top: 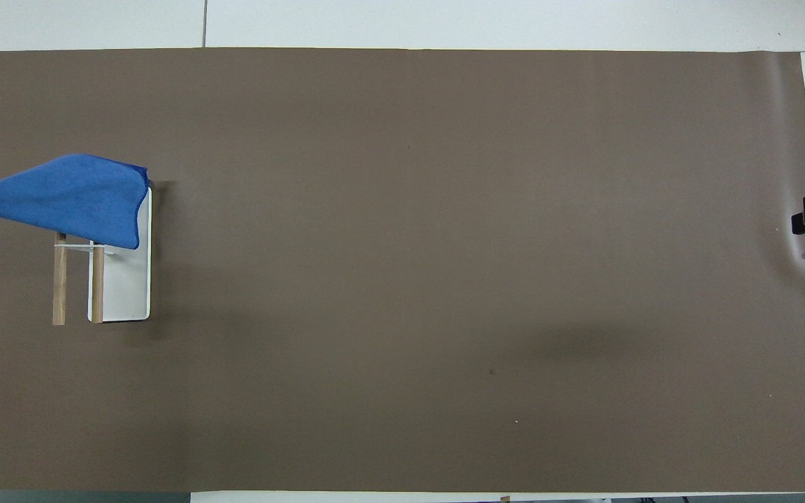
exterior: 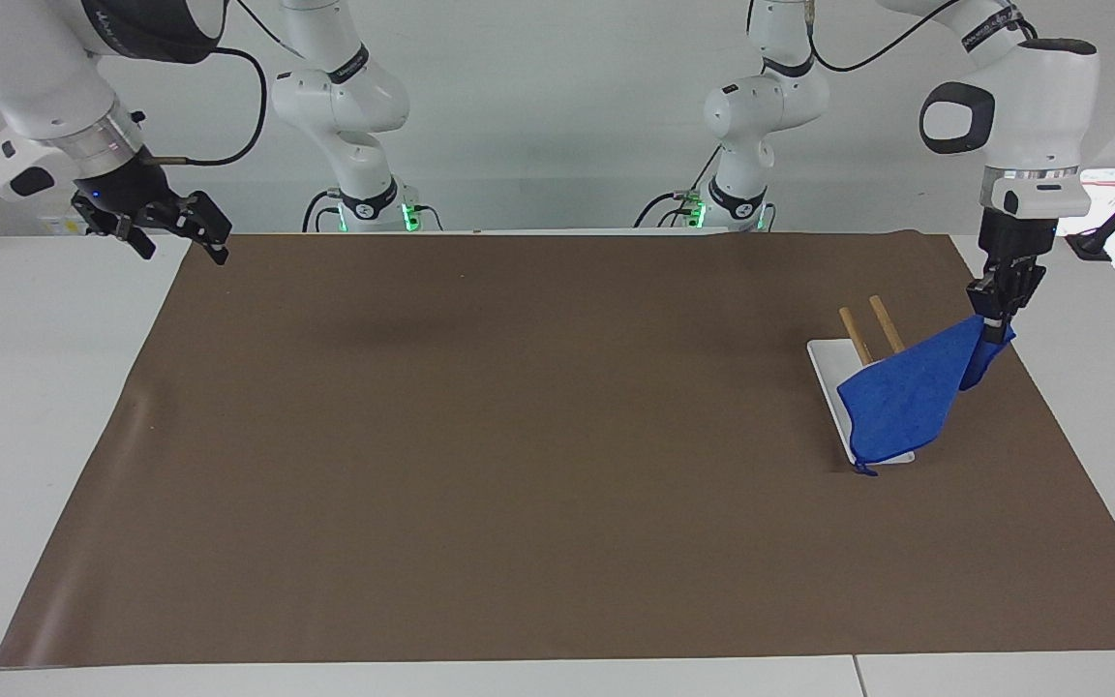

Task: Right arm passes towel to left arm to hang
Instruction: 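Lower the towel over the white rack's bar with the left gripper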

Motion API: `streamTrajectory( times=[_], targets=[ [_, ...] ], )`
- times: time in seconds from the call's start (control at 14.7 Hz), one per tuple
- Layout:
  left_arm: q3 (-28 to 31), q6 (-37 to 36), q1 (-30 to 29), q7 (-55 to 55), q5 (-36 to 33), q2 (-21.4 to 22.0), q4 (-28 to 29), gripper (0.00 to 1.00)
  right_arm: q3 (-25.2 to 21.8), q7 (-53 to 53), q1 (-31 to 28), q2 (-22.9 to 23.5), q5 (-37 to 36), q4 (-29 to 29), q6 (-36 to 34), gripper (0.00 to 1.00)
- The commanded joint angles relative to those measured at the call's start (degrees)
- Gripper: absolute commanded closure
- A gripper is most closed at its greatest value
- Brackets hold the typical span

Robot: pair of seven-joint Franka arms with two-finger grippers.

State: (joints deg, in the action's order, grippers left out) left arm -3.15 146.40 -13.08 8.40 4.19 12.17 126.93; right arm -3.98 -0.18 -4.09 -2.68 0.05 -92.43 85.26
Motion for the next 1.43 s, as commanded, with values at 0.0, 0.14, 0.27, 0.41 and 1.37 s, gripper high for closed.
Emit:
streamTrajectory(
  times=[0.0, 0.14, 0.27, 0.41, 1.37],
  targets=[
    [-0.36, -1.72, -0.19, -4.15, -1.11, 1.98, 1.83, 1.0, -0.59, -1.05, 0.66, -2.15, -1.28, -2.93, 2.8, 0.0],
    [-0.28, -3.4, -0.36, -9.34, -1.11, 1.98, 1.83, 1.0, -0.59, -0.96, 0.66, -2.07, -1.2, -3.11, 3.77, 0.0],
    [-0.36, -4.54, -0.37, -11.82, -1.11, 1.8, 1.83, 1.0, -0.59, -1.05, 0.58, -1.45, -1.11, -3.02, 3.86, 0.0],
    [-0.28, -6.47, -0.45, -15.14, -1.02, 1.8, 1.92, 1.0, -0.59, -0.96, -0.47, -0.22, -0.41, -2.58, 4.13, 0.0],
    [-0.28, -8.24, -6.25, -24.48, -1.11, -2.32, 1.75, 1.0, -0.41, -0.78, -1.01, -0.39, 0.91, -2.49, 3.34, 0.0]
  ],
)
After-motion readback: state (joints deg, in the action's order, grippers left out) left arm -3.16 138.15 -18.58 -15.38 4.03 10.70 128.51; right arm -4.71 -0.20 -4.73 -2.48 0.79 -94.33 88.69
